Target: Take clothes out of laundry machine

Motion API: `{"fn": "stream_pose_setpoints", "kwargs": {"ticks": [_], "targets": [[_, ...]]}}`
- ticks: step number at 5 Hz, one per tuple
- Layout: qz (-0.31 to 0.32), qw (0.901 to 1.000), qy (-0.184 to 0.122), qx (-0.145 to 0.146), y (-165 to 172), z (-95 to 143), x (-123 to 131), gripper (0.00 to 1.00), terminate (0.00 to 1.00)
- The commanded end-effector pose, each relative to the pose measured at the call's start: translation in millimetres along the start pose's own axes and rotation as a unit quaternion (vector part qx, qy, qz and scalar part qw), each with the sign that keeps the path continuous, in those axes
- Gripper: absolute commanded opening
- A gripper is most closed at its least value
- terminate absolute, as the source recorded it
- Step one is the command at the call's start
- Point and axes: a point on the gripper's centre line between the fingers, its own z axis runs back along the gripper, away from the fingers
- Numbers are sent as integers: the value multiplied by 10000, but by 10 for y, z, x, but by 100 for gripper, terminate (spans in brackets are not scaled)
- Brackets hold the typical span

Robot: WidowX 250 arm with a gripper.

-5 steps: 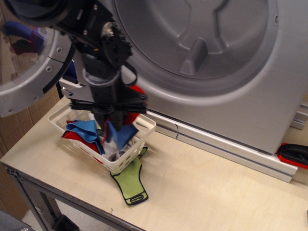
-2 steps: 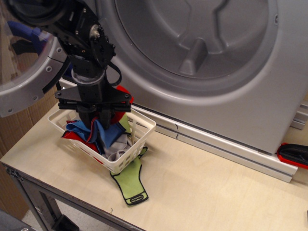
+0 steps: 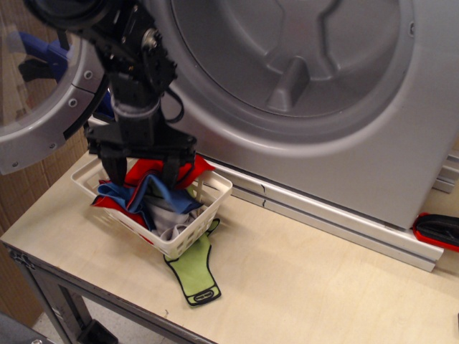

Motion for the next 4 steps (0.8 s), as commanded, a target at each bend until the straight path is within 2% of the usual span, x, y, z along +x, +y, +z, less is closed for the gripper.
{"fn": "stream_pose_setpoints", "kwargs": {"ticks": [1,2,3,4], "targets": [[-45,9997,-196,-127,-228,671,248,100,0],[-6,9994,-325,-114,-260,1000,311,100,0],[-6,9994,-325,-114,-260,1000,311,100,0],[-6,9994,-325,-114,-260,1000,311,100,100]]}}
